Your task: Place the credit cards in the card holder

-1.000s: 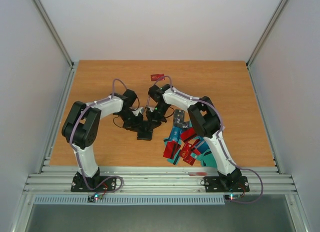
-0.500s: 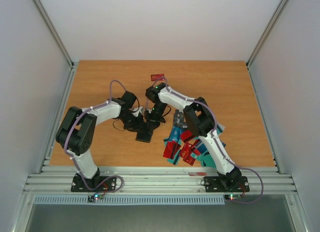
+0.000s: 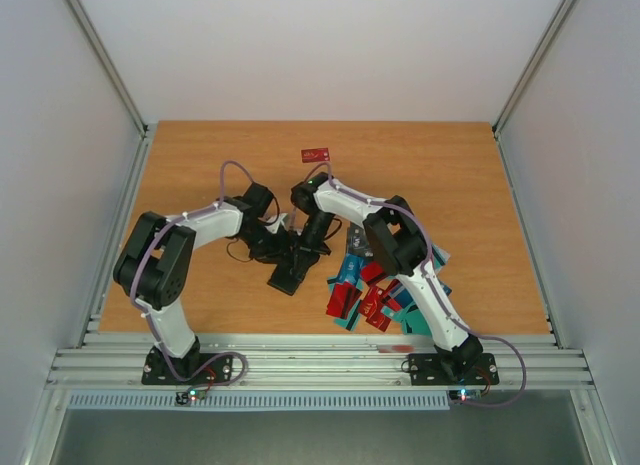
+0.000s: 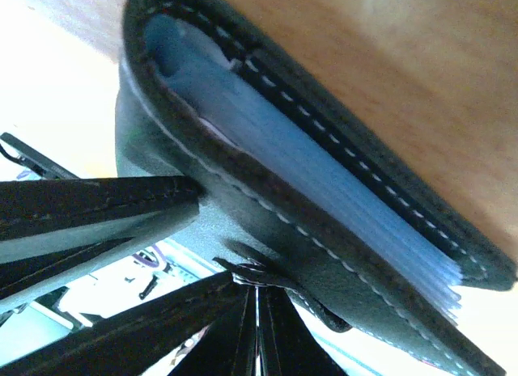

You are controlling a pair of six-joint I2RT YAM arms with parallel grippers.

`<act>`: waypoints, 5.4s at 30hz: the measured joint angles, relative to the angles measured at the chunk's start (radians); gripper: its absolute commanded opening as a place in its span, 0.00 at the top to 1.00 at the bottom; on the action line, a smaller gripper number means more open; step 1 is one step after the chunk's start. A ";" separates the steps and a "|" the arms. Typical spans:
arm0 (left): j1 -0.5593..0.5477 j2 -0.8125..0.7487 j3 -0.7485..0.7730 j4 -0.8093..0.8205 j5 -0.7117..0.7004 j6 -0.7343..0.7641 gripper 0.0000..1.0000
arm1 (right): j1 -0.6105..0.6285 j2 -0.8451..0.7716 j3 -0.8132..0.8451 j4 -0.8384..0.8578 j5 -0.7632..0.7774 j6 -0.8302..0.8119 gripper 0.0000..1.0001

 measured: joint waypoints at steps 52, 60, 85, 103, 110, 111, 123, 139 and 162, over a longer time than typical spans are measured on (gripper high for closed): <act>0.005 -0.090 -0.047 0.018 -0.008 0.062 0.79 | -0.028 -0.183 -0.285 0.374 -0.058 0.129 0.92; -0.001 -0.146 -0.042 0.006 0.035 0.053 0.79 | -0.026 -0.204 -0.336 0.481 -0.067 0.154 0.92; -0.001 -0.225 -0.184 -0.015 -0.114 0.014 0.75 | -0.003 -0.353 -0.553 0.792 0.028 0.184 0.92; -0.002 -0.196 -0.111 -0.040 -0.131 0.062 0.67 | -0.003 -0.642 -0.880 0.885 0.121 0.124 0.91; -0.002 -0.107 -0.040 -0.082 -0.122 0.153 0.67 | 0.003 -0.612 -0.883 0.947 0.092 0.129 0.90; -0.001 -0.097 -0.039 -0.085 -0.122 0.165 0.67 | 0.003 -0.609 -0.882 0.955 0.086 0.133 0.90; -0.001 -0.064 -0.029 -0.101 -0.102 0.215 0.67 | 0.020 -0.534 -0.821 0.990 0.035 0.148 0.90; -0.001 -0.059 -0.027 -0.101 -0.086 0.216 0.68 | 0.020 -0.474 -0.760 0.983 0.014 0.146 0.90; 0.008 -0.051 -0.027 -0.104 -0.073 0.223 0.69 | -0.016 -0.325 -0.707 1.013 -0.244 0.153 0.93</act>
